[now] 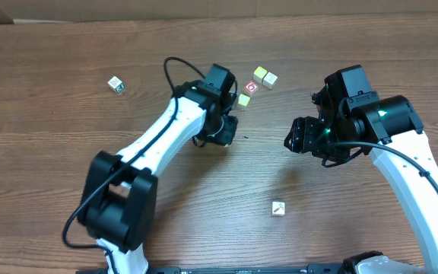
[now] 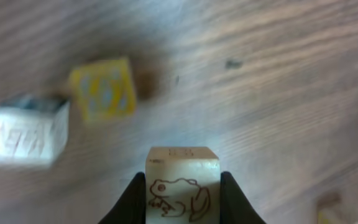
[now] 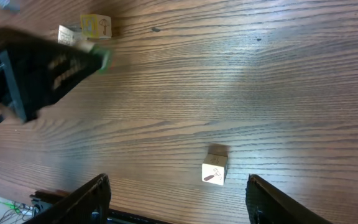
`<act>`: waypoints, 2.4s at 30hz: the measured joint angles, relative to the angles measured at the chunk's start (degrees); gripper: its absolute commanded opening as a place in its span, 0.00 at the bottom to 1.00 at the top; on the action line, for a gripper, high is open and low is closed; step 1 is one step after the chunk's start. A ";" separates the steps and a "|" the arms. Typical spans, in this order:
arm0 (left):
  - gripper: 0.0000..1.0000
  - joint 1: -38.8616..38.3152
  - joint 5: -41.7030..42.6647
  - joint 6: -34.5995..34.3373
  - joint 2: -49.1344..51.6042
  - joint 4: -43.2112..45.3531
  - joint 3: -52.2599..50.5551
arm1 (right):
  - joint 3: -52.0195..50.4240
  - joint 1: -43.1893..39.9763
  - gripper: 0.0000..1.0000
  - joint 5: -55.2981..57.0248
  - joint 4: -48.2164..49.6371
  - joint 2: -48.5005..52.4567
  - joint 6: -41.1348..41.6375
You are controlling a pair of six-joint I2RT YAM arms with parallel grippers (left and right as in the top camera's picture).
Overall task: Flip 4 blocks
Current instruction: 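Carry the frog block to the front and set it beside the '4' block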
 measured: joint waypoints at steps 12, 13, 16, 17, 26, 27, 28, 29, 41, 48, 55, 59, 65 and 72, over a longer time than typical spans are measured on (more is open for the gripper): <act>0.04 -3.06 -1.92 -9.90 -22.53 2.21 -20.26 | 0.00 0.00 0.71 0.09 -0.33 0.00 0.00; 0.04 -4.35 -1.88 -12.20 -24.98 3.23 -23.23 | 0.00 0.00 0.70 0.13 -0.31 0.00 0.00; 0.04 -8.09 -1.88 -17.22 -28.83 6.19 -29.05 | 0.00 0.00 0.70 0.13 -0.28 0.00 0.00; 0.04 -9.55 -1.88 -19.08 -29.49 7.37 -30.75 | 0.00 0.00 0.71 0.13 -0.31 0.00 -0.02; 0.04 -23.06 -1.66 -33.55 -29.86 20.55 -38.49 | 0.00 0.00 0.70 0.15 -0.74 0.00 0.00; 0.04 -23.96 -1.66 -34.97 -29.86 22.23 -38.49 | 0.00 0.00 0.70 0.15 -0.72 0.00 0.00; 0.04 -24.52 -1.66 -35.95 -29.86 23.47 -38.49 | 0.00 -0.02 0.70 0.15 -0.76 0.00 -0.02; 0.04 -25.05 -1.68 -36.96 -29.83 24.52 -38.49 | 0.00 0.00 0.70 0.15 -0.83 0.00 -0.02; 0.04 -25.51 -1.75 -44.11 -19.34 32.44 -38.49 | 0.00 0.00 0.70 0.28 -2.08 0.00 -0.22; 0.04 -25.53 -0.87 -44.65 -17.79 34.77 -38.47 | 0.00 0.00 0.70 0.68 -2.12 0.00 -0.22; 0.04 -28.35 -1.27 -45.38 -17.29 36.35 -38.47 | 0.00 -0.02 0.70 0.70 -2.12 0.00 -0.24; 0.04 -30.34 -1.53 -45.83 -16.96 36.87 -38.42 | 0.00 0.00 0.70 0.72 -2.14 0.00 -0.22; 0.04 -30.38 -1.62 -47.06 -16.96 36.70 -38.36 | 0.00 0.00 0.70 0.72 -2.23 0.00 -0.24; 0.04 -30.38 -2.08 -48.26 -16.96 35.78 -38.10 | 0.00 0.00 0.70 0.72 -2.49 0.00 -0.22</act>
